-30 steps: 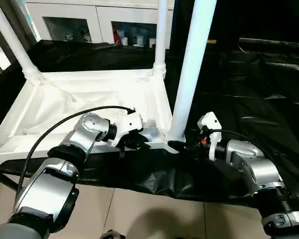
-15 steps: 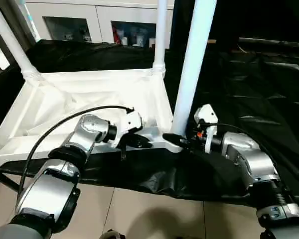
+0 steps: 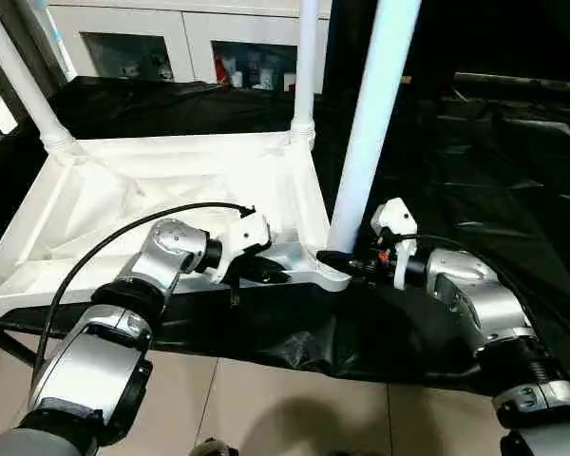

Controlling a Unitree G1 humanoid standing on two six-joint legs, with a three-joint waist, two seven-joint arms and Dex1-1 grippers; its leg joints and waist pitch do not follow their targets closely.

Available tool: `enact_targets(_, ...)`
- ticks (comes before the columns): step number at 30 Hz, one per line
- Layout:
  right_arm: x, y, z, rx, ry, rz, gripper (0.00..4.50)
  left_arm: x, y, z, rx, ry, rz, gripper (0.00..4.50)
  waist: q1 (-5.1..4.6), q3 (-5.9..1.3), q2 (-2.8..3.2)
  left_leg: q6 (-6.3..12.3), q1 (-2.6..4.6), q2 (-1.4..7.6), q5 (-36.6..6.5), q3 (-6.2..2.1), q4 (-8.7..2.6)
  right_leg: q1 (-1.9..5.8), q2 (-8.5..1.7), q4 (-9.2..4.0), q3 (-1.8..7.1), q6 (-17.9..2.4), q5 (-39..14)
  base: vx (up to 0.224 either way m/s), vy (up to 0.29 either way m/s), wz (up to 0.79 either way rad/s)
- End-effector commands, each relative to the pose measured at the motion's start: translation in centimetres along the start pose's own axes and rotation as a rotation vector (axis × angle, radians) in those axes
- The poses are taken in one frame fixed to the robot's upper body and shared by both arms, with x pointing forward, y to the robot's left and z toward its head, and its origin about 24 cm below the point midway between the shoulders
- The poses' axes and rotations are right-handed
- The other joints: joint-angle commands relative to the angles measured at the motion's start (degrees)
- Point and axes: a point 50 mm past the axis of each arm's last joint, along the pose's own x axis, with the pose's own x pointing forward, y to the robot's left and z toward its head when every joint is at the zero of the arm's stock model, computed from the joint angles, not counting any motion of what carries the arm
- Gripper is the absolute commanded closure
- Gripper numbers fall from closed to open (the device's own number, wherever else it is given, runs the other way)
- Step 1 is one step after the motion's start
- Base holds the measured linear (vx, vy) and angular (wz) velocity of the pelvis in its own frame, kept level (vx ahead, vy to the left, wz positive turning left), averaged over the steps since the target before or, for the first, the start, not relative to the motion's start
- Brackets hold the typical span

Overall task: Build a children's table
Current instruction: Rotate leg to tighten

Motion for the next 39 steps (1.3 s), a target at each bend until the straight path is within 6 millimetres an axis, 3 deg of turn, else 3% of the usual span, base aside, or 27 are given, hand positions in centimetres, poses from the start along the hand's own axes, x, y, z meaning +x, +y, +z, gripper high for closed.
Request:
enact_targets(1,-0.1,0.1,-1.6,0.047,0.074,-0.005,2.52,0.2,-0.4,-1.5,-0.078,-0.026,0.063,4.5,0.23,-3.68,-1.29,4.84,0.26,1.2,-8.3,-0.34,-2.85,3.07,-2.87,-3.37,2.07,-13.7,-7.3,0.0,0.0,0.0)
enact_targets(4,0.2,0.3,-2.1,0.084,0.073,-0.046,2.54,0.6,-0.1,-1.5,-0.091,-0.012,0.125,4.5,0.19,-3.61,-1.31,4.65,0.37,1.21,-8.6,-0.33,-2.88,2.96,-2.82,-3.49,2.1,-13.5,-8.1,0.0,0.0,0.0)
enact_targets(6,1.0,0.2,-3.2,0.162,0.071,-0.198,2.55,1.4,0.4,-1.1,-0.141,-0.016,0.235,4.5,0.02,-3.34,-1.26,3.4,0.64,1.21,-11.3,-0.37,-3.13,2.63,-2.94,-4.12,2.12,-12.5,-13.2,0.0,0.0,0.0)
enact_targets(8,1.4,0.3,-3.6,0.189,0.075,-0.253,2.55,1.8,0.5,-0.8,-0.158,-0.027,0.255,4.5,-0.47,-3.07,-1.38,1.24,0.87,1.03,-14.6,-0.67,-3.63,2.48,-3.08,-4.95,2.09,-10.2,-20.6,0.0,0.0,0.0)
enact_targets(10,2.3,0.6,-4.3,0.238,0.079,-0.358,2.55,2.9,0.6,-0.1,-0.177,-0.041,0.287,4.5,-0.66,-3.03,-1.4,0.9,0.88,1.12,-15.6,-0.81,-3.82,2.43,-3.07,-5.19,2.14,-9.3,-22.4,0.0,0.0,0.0)
enact_targets(13,4.4,1.2,-5.1,0.361,0.084,-0.558,2.55,5.2,0.7,1.7,-0.195,-0.053,0.353,4.5,-1.49,-2.63,-0.72,-0.82,1.69,0.86,-20.8,-1.14,-4.15,1.66,-3.03,-6.15,1.98,-7.6,-28.9,0.0,0.0,0.0)
enact_targets(14,5.0,1.3,-5.1,0.401,0.078,-0.597,2.55,5.9,0.5,2.2,-0.195,-0.059,0.351,4.5,-1.85,-2.67,-0.84,-0.93,1.79,0.81,-21.5,-1.17,-4.14,1.61,-2.98,-6.32,1.9,-7.3,-29.9,0.0,0.0,0.0)
enact_targets(16,5.6,1.5,-5.0,0.431,0.073,-0.622,2.55,6.5,0.3,2.6,-0.195,-0.063,0.346,4.5,-2.39,-2.67,-0.36,-0.92,1.98,0.67,-23.4,-1.5,-4.2,1.5,-3.01,-7.05,1.6,-6.0,-32.5,0.0,0.0,0.0)
enact_targets(17,6.6,1.9,-4.5,0.441,0.057,-0.634,2.55,7.5,-0.2,3.3,-0.189,-0.077,0.312,4.5,-2.74,-2.62,0.65,-0.99,2.21,0.74,-25.2,-1.53,-4.33,1.31,-2.87,-7.48,1.54,-6.2,-31.6,0.0,0.0,0.0)
enact_targets(18,7.1,2.0,-4.1,0.433,0.049,-0.636,2.55,7.9,-0.5,3.7,-0.185,-0.086,0.288,4.5,-3.01,-2.94,0.23,-0.77,1.69,0.65,-24.6,-1.79,-4.53,2.14,-2.78,-7.13,1.19,-6.4,-29.2,0.0,0.0,0.0)
enact_targets(20,7.7,2.2,-3.5,0.4,0.038,-0.612,2.55,8.5,-0.8,4.2,-0.182,-0.097,0.259,4.5,-2.92,-2.89,1.36,-0.7,1.92,0.65,-25.1,-1.68,-4.61,1.77,-2.71,-7.23,1.35,-6.9,-27.4,0.0,0.0,0.0)
enact_targets(21,7.9,2.3,-3.1,0.35,0.032,-0.588,2.55,8.5,-0.9,4.2,-0.177,-0.095,0.25,4.5,-3.14,-2.87,1.49,-0.61,2.03,0.51,-26.4,-1.69,-4.52,1.75,-2.6,-7.14,1.3,-7.4,-26.9,0.0,0.0,0.0)
enact_targets(22,7.9,2.4,-2.8,0.321,0.013,-0.561,2.55,8.5,-0.8,4.1,-0.171,-0.085,0.251,4.5,-3.36,-2.96,1.21,-0.26,1.74,0.46,-26.7,-1.66,-4.57,2.0,-2.58,-7.16,1.27,-7.5,-26.5,0.0,0.0,0.0)
enact_targets(25,7.7,2.3,-2.3,0.289,-0.03,-0.525,1.85,7.7,-0.4,3.5,-0.164,-0.057,0.274,4.5,-3.25,-3.08,1.15,0.62,1.49,0.54,-25.1,-1.53,-4.54,2.16,-2.7,-6.93,1.45,-8.4,-24.3,0.0,0.0,0.0)
enact_targets(28,7.3,2.0,-2.0,0.268,-0.047,-0.492,1.75,7.1,-0.3,3.1,-0.151,-0.05,0.257,4.5,-3.14,-3.1,0.71,1.38,1.37,0.57,-23.7,-1.4,-4.48,2.25,-2.72,-6.79,1.54,-9.1,-23.5,0.0,0.0,0.0)
enact_targets(29,7.1,1.9,-1.8,0.238,-0.049,-0.465,1.75,6.7,-0.2,2.8,-0.147,-0.046,0.251,4.5,-3.04,-3.12,1.0,1.67,1.2,0.64,-23.2,-1.49,-4.56,2.47,-2.82,-6.66,1.52,-9.2,-23.4,0.0,0.0,0.0)
enact_targets(30,6.8,1.8,-1.7,0.205,-0.046,-0.432,1.53,6.4,-0.1,2.6,-0.14,-0.044,0.244,4.5,-3.16,-3.17,0.62,1.77,0.99,0.69,-22.6,-1.45,-4.56,2.61,-2.81,-6.59,1.54,-9.2,-22.9,0.0,0.0,0.0)
enact_targets(31,6.6,1.7,-1.7,0.194,-0.044,-0.414,1.53,6.3,-0.1,2.6,-0.138,-0.044,0.237,4.5,-2.99,-3.22,0.86,1.93,1.07,0.73,-21.7,-1.37,-4.51,2.59,-2.85,-6.5,1.57,-9.4,-22.1,0.0,0.0,0.0)
enact_targets(32,5.9,1.5,-1.7,0.157,-0.034,-0.355,1.53,5.8,-0.1,2.3,-0.133,-0.045,0.211,4.5,-3.07,-3.23,0.28,2.25,1.12,0.72,-21.3,-1.23,-4.43,2.5,-2.8,-6.57,1.64,-9.6,-21.7,0.0,0.0,0.0)
enact_targets(33,5.8,1.5,-1.7,0.152,-0.032,-0.347,1.53,5.7,-0.1,2.2,-0.133,-0.045,0.207,4.5,-2.88,-3.31,0.48,2.77,0.87,0.72,-19.9,-1.23,-4.35,2.88,-2.88,-6.26,1.68,-10.0,-20.5,0.0,0.0,0.0)
enact_targets(34,5.0,1.4,-1.7,0.128,-0.026,-0.287,1.53,5.3,-0.3,2.0,-0.122,-0.05,0.169,4.5,-2.87,-3.38,-0.05,3.29,0.66,0.8,-18.1,-1.09,-4.25,2.94,-2.97,-6.1,1.77,-10.4,-18.8,0.0,0.0,0.0)
enact_targets(36,3.5,1.3,-1.7,0.096,-0.016,-0.178,1.53,4.5,-0.5,1.4,-0.117,-0.05,0.111,4.5,-2.42,-3.41,-0.26,4.47,0.65,0.86,-16.0,-0.96,-4.06,3.25,-2.92,-5.83,1.73,-11.1,-16.9,0.0,0.0,0.0)
enact_targets(37,1.7,1.5,-1.7,0.046,0.006,-0.03,1.53,3.6,-0.8,0.8,-0.101,-0.055,0.043,4.5,-2.29,-3.54,-1.01,5.59,0.51,1.03,-14.0,-0.63,-3.81,3.34,-2.92,-5.58,1.81,-11.8,-14.5,0.0,0.0,0.0)
enact_targets(38,1.7,1.5,-1.7,0.046,0.006,-0.03,1.53,3.6,-0.8,0.8,-0.101,-0.055,0.043,4.5,-1.65,-3.67,-0.49,6.58,0.42,1.35,-11.4,-0.68,-3.68,3.64,-2.88,-4.98,1.76,-12.3,-11.2,0.059,-0.019,0.03)
enact_targets(39,1.0,1.6,-1.7,0.028,0.023,0.02,1.53,3.2,-0.9,0.6,-0.094,-0.052,0.019,4.5,-1.66,-3.62,-0.55,6.99,0.28,1.39,-10.6,-0.55,-3.55,3.43,-2.84,-4.75,1.72,-12.9,-9.9,0.058,-0.011,-0.02)
